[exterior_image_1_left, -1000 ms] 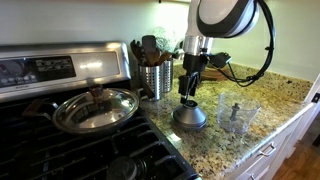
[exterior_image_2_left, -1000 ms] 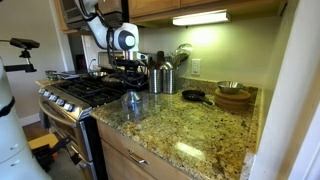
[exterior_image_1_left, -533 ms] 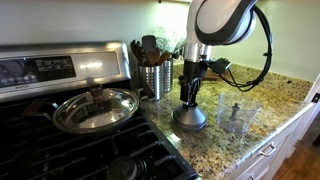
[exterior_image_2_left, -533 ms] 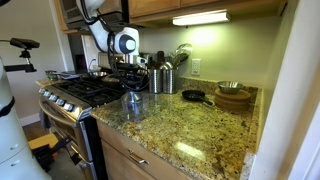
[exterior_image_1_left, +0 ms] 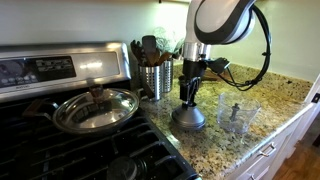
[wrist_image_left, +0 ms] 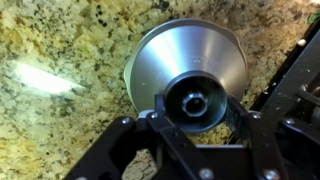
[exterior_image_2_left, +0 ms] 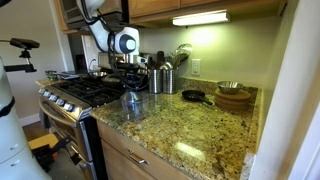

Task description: Put the blade in the blender and cover it with the grey lid

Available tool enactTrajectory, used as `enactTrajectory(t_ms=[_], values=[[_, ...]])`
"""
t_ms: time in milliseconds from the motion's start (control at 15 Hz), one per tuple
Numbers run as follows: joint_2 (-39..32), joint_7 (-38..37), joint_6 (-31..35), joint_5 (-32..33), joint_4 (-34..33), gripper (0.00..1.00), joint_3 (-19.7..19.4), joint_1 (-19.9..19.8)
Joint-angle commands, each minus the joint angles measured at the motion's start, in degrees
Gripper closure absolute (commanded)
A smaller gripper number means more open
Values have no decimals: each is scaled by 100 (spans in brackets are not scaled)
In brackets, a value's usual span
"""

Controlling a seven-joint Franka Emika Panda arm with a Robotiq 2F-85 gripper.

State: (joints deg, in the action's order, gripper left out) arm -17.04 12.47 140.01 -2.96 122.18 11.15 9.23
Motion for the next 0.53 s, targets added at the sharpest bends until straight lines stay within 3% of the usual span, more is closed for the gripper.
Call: enactTrajectory(t_ms=[0,467], values=[[82,13,-157,59,13,65,41,-12],[504,-75,-409,318,68,65,10,31]])
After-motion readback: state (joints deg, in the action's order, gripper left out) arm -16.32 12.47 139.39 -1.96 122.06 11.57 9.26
